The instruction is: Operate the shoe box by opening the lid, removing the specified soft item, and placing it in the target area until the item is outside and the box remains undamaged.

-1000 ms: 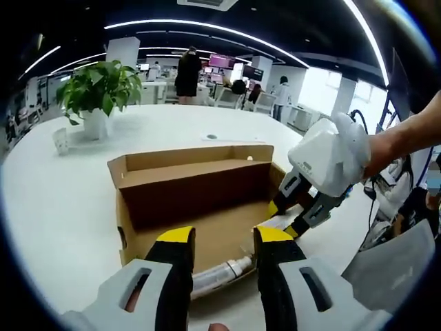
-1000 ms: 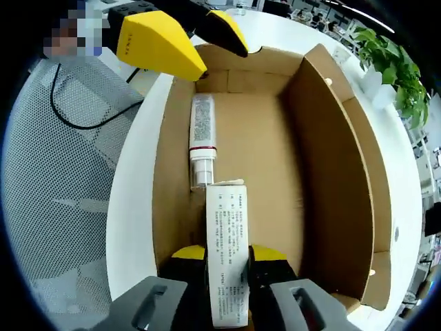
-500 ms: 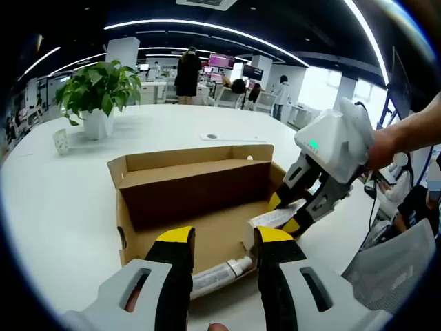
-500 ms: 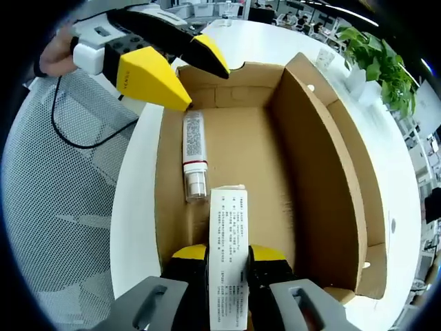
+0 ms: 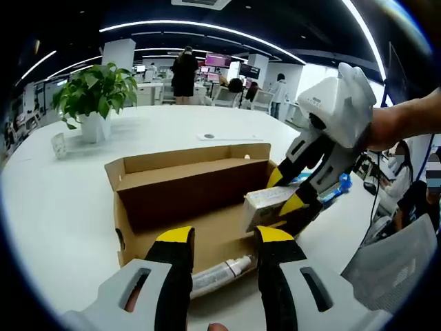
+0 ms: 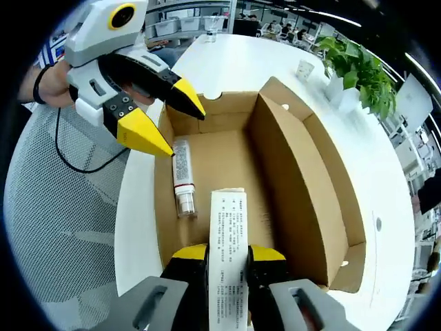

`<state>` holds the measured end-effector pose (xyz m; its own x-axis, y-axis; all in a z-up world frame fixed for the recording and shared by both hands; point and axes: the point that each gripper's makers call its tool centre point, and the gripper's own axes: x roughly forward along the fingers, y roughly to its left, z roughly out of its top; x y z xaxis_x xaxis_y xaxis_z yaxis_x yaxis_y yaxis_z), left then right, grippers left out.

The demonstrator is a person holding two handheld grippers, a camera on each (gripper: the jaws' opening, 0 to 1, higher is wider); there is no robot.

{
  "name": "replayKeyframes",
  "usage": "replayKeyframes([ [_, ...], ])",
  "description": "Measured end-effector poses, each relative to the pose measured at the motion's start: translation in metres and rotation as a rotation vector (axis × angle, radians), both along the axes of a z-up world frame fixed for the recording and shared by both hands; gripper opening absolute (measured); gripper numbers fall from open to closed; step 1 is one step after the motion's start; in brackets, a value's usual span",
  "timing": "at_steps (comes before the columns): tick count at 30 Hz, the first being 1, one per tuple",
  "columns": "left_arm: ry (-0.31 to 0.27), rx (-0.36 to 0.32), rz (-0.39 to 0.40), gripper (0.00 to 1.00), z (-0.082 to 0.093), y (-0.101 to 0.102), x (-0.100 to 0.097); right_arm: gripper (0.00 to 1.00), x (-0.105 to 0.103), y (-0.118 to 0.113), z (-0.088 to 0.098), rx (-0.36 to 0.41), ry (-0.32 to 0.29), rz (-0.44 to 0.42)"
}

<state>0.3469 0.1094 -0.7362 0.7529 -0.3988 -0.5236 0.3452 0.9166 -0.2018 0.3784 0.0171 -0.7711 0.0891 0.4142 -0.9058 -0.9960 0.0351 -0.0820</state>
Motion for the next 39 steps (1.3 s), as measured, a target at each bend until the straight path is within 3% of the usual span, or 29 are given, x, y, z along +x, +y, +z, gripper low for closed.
replayKeyframes([
  [11, -0.002, 0.001, -0.010, 0.35, 0.001, -0.002, -0.001, 0.17, 0.009, -0.004, 0.037, 0.040, -0.059, -0.008],
  [16, 0.000, 0.002, -0.017, 0.35, 0.000, -0.005, -0.002, 0.17, 0.012, -0.016, 0.047, 0.041, -0.083, -0.022],
  [39, 0.009, 0.011, -0.044, 0.35, -0.003, -0.010, -0.003, 0.17, 0.003, -0.101, 0.041, 0.000, -0.080, -0.148],
])
